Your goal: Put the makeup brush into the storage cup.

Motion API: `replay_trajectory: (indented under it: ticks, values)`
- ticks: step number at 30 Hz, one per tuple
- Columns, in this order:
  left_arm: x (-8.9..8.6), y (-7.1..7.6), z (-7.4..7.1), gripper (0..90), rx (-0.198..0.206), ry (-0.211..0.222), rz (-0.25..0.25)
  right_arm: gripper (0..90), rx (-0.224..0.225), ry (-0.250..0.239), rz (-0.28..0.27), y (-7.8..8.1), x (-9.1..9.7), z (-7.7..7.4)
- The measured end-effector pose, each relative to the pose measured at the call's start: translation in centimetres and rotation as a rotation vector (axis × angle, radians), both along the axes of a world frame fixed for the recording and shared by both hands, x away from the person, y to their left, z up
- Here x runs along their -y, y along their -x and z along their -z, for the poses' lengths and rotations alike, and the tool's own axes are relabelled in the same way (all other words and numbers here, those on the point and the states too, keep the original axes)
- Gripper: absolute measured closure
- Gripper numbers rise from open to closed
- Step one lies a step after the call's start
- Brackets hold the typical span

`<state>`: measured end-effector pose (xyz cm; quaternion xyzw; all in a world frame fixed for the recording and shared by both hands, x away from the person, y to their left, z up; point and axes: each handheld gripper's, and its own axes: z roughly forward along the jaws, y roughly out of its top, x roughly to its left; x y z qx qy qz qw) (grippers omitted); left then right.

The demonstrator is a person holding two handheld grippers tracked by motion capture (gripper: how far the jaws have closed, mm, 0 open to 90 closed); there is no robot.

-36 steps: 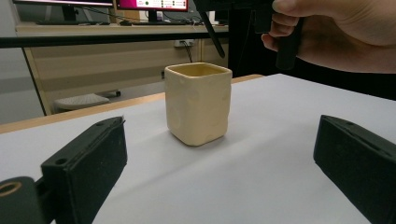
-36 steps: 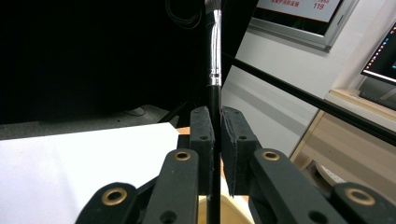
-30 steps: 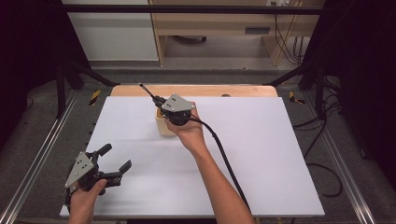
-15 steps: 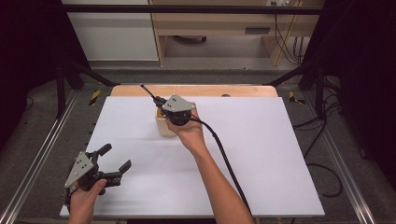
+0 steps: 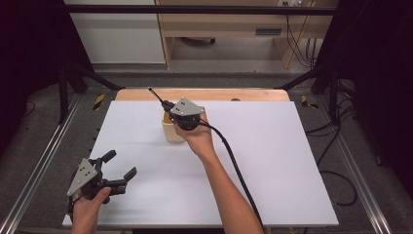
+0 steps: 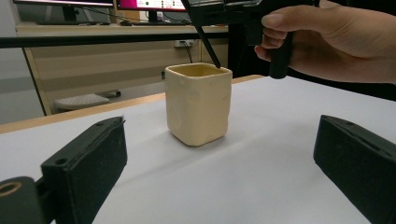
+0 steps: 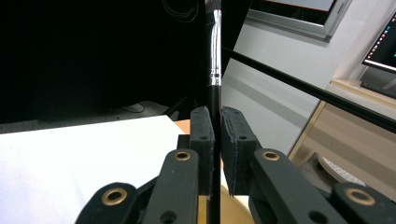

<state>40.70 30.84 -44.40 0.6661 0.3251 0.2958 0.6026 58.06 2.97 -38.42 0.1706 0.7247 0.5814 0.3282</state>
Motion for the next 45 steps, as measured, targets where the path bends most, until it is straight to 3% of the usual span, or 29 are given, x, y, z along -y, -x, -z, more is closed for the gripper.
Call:
replay_trajectory:
  ticks: [21, 45]
  values:
    - [0.0, 0.0, 0.0, 2.5, 0.001, 0.004, -0.001, 81.9, -0.04, 0.012, -0.001, -0.2, 0.0, 1.1]
    - [-0.1, 0.0, -0.1, 2.4, 0.0, 0.004, -0.003, 77.9, -0.044, -0.008, 0.031, 0.4, 1.8, 0.5]
